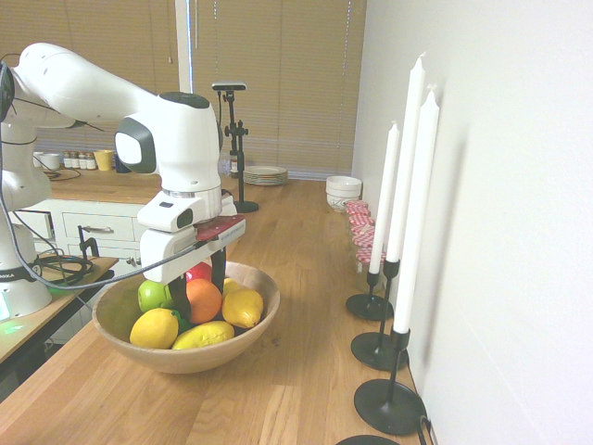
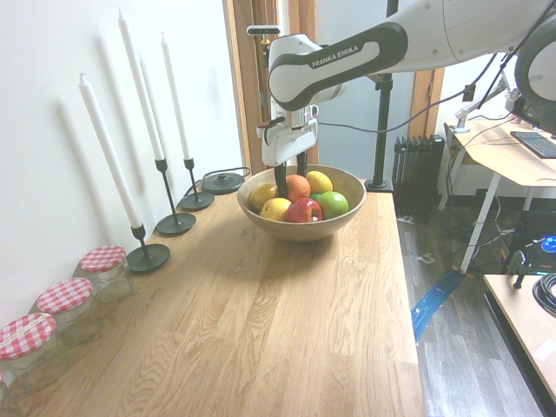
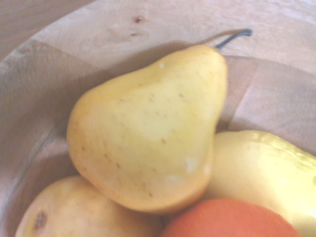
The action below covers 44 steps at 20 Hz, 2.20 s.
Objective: Take orange out of the basket
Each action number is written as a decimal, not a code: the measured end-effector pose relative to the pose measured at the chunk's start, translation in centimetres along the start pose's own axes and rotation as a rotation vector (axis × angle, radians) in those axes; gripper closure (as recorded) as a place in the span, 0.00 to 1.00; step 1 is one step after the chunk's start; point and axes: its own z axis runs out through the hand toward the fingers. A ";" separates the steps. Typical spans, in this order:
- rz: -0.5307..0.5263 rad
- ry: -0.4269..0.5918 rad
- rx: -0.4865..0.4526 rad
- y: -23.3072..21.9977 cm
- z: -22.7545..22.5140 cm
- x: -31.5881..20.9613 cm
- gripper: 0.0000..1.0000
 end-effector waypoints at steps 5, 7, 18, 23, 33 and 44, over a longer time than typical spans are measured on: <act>0.000 0.006 0.007 0.1 0.0 -0.2 1.00; -0.006 0.013 0.016 -0.1 -0.8 -0.6 1.00; -0.217 0.144 0.182 -6.0 -19.7 -17.9 1.00; -0.318 0.190 0.171 -9.3 -19.7 -28.7 1.00; -0.361 0.145 0.065 -13.8 -3.1 -30.8 1.00; -0.348 0.140 0.009 -15.8 4.6 -29.3 1.00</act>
